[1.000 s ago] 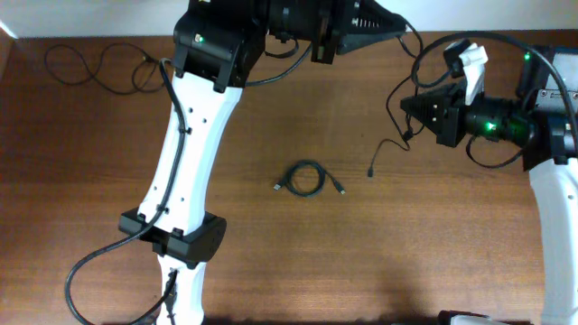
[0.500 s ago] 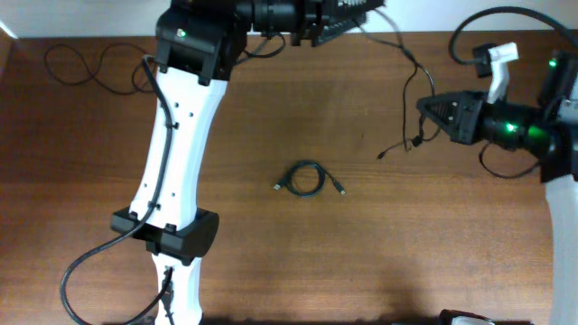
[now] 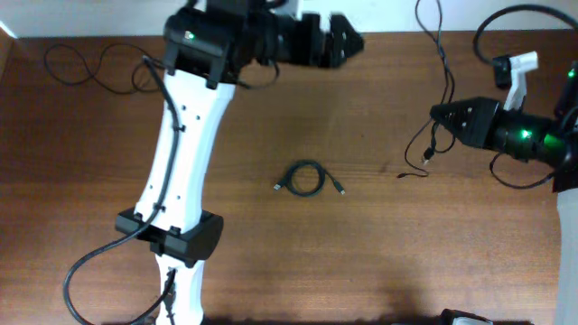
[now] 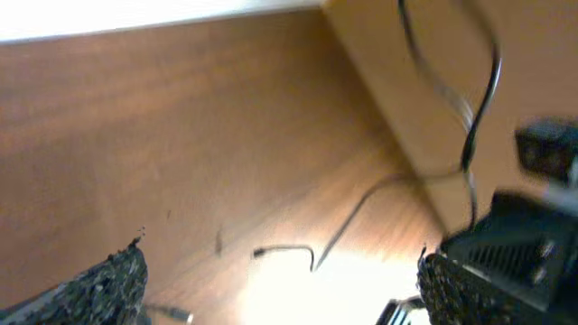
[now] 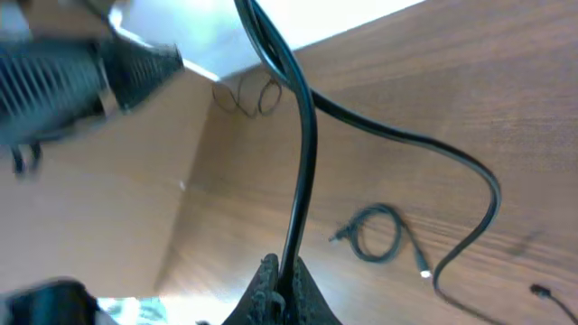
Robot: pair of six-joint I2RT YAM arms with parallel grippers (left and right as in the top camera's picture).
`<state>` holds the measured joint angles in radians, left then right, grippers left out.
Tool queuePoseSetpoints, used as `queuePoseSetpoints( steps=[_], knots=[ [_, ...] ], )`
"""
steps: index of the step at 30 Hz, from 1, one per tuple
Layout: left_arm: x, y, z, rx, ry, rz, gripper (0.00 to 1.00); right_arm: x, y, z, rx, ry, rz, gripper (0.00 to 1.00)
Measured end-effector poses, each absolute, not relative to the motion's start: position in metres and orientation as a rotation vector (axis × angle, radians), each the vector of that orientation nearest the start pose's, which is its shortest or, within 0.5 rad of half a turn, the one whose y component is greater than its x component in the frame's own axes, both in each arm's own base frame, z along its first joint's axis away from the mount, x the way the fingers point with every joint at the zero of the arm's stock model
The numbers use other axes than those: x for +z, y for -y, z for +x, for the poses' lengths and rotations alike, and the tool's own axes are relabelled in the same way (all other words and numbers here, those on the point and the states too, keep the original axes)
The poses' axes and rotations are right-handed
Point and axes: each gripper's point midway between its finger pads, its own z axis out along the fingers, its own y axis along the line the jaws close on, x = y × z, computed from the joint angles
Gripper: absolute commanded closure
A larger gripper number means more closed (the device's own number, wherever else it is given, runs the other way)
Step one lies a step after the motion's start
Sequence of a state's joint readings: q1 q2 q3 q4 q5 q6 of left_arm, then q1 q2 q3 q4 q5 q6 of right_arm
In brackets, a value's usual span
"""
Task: Untangle cables
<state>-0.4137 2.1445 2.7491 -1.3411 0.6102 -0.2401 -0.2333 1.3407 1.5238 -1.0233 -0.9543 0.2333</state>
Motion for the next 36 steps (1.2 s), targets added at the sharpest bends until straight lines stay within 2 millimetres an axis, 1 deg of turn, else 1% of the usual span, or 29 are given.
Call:
queuePoseSetpoints(
  steps=[3,4,7,8,9,12,15,16,17,18,22,23,26,30,34,36],
  knots=[
    [0.366,0.297,0.388,-0.992,-2.348,0.649,0.09,0.348,-0.065,0.333,1.206,-2.232,0.255,0.96],
    [0.359,0.3,0.377,-0.975,-2.366,0.713,0.09,0.349,-0.065,0.333,1.236,-2.235,0.322,0.96],
    [0.35,0.311,0.353,-0.945,-2.367,0.882,0.1,0.35,-0.065,0.334,1.294,-2.239,0.455,0.96],
    [0.348,0.316,0.346,-0.94,-2.353,0.938,0.12,0.35,-0.065,0.335,1.307,-2.239,0.483,0.96],
    [0.347,0.321,0.34,-0.936,-2.338,0.986,0.14,0.35,-0.064,0.335,1.318,-2.239,0.514,0.96],
    [0.346,0.344,0.314,-0.931,-2.26,1.169,0.16,0.348,-0.063,0.336,1.348,-2.241,0.637,0.96],
    [0.346,0.361,0.293,-0.929,-2.187,1.302,0.25,0.342,-0.06,0.334,1.355,-2.254,0.769,0.96],
    [0.346,0.364,0.29,-0.93,-2.174,1.322,0.3,0.337,-0.057,0.334,1.334,-2.265,0.824,0.96],
    [0.346,0.367,0.288,-0.927,-2.152,1.344,0.37,0.331,-0.054,0.332,1.307,-2.279,0.881,0.96],
    [0.348,0.369,0.287,-0.927,-2.139,1.351,0.41,0.326,-0.051,0.331,1.275,-2.29,0.924,0.96],
    [0.355,0.378,0.291,-0.92,-2.064,1.37,0.46,0.309,-0.04,0.325,1.163,-2.326,1.063,0.96],
    [0.355,0.379,0.291,-0.919,-2.057,1.37,0.48,0.307,-0.038,0.325,1.15,-2.327,1.072,0.96],
    [0.356,0.38,0.292,-0.918,-2.049,1.369,0.5,0.303,-0.037,0.322,1.132,-2.334,1.123,0.96],
    [0.355,0.385,0.291,-0.93,-2.056,1.364,0.53,0.3,-0.044,0.321,1.117,-2.349,1.167,0.96],
    [0.339,0.393,0.29,-0.951,-2.117,1.358,0.53,0.295,-0.054,0.322,1.074,-2.366,1.203,0.96],
    [0.332,0.398,0.289,-0.957,-2.139,1.361,0.53,0.297,-0.06,0.324,1.074,-2.363,1.194,0.96]
  ],
)
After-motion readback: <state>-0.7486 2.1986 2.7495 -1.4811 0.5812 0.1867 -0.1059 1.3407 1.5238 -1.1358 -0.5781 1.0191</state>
